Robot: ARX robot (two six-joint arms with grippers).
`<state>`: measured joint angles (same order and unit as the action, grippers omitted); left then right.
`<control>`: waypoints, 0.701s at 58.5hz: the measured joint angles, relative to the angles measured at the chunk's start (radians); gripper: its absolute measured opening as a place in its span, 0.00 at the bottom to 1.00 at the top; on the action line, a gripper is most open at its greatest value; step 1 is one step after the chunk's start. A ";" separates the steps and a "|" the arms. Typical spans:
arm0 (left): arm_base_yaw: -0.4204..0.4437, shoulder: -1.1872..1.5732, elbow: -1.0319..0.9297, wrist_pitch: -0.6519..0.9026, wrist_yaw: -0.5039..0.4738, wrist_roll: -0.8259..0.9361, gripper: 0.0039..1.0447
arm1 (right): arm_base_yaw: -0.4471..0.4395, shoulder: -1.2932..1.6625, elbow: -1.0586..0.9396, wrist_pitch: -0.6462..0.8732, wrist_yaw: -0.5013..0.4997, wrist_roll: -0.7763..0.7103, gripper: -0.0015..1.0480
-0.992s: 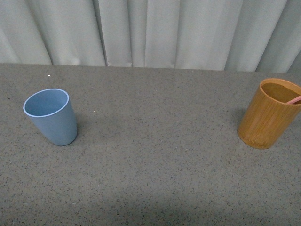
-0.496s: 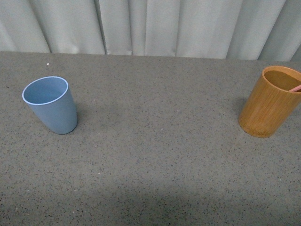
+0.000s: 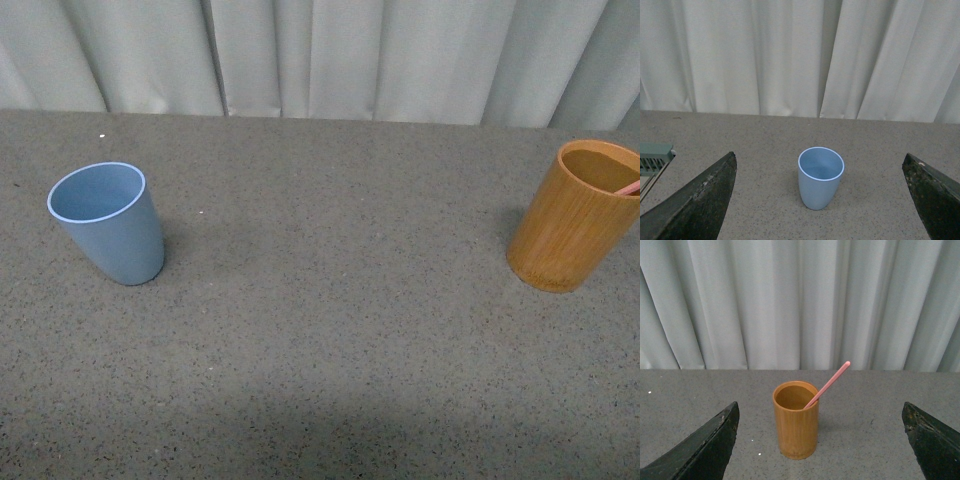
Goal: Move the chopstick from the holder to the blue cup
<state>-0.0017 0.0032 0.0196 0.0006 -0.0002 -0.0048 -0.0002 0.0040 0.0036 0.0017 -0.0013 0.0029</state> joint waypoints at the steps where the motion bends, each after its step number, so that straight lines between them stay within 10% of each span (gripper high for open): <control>1: 0.000 0.000 0.000 0.000 0.000 0.000 0.94 | 0.000 0.000 0.000 0.000 0.000 0.000 0.91; 41: 0.000 0.000 0.000 0.000 0.000 0.000 0.94 | 0.000 0.000 0.000 0.000 0.000 0.000 0.91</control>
<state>-0.0017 0.0032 0.0196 0.0006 -0.0002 -0.0048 -0.0002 0.0040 0.0036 0.0017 -0.0013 0.0029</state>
